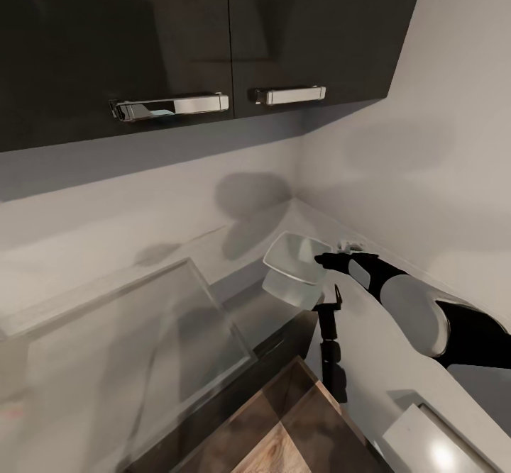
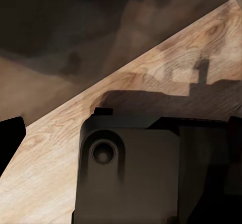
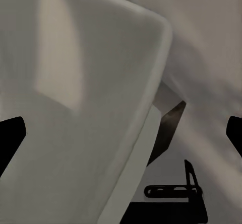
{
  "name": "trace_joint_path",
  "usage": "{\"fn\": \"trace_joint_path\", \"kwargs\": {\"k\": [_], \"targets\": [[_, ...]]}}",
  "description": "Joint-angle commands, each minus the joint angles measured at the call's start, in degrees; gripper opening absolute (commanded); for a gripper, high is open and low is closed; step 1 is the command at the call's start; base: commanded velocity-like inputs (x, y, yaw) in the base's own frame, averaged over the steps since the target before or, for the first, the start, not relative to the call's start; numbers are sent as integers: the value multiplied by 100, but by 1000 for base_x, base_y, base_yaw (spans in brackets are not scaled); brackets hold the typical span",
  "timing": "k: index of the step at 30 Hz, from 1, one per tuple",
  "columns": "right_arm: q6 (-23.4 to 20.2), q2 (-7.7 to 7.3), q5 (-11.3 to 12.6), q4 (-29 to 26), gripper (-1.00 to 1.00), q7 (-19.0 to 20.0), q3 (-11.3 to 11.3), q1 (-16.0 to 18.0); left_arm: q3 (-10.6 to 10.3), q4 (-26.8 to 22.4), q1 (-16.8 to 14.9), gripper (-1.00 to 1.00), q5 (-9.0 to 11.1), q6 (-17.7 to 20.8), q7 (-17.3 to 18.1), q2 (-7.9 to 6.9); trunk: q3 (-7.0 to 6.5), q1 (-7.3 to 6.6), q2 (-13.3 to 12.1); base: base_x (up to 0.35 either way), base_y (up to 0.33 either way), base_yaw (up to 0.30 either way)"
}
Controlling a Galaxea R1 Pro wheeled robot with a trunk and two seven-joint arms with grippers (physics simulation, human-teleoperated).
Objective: In the kitchen, take the Vidalia onion out of the sink, dice it on the chopping board with the paring knife, put the diced onion into the bowl on the countertop, then place both the paring knife and the chopping board into the sink.
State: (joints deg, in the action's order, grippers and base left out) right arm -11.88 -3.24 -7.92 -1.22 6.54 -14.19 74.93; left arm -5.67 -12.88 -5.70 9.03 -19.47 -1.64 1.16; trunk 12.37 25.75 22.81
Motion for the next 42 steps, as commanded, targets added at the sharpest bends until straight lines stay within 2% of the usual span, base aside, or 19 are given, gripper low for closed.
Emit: {"fn": "trace_joint_path", "kwargs": {"k": [1,19,22,29,42], "targets": [[-33,-1,-60,-10,100,22,-48,3,-49,4,-5,100,53,-22,-15,-2,11,3,11,0,0,0],[-25,-18,-60,-10,100,69,-57,-4,-49,4,-6,100,52,-22,-19,-2,11,3,11,0,0,0],[-25,-25,-60,-12,100,190,-57,-25,-48,4,-7,100,52,-22,-19,-2,11,3,11,0,0,0],[-25,-146,-60,-12,100,535,-57,-47,-49,4,-7,100,53,-22,-17,-2,11,3,11,0,0,0],[8,-201,-60,-10,100,608,-57,-49,-48,4,-6,100,52,-22,-20,-2,11,3,11,0,0,0]]}}
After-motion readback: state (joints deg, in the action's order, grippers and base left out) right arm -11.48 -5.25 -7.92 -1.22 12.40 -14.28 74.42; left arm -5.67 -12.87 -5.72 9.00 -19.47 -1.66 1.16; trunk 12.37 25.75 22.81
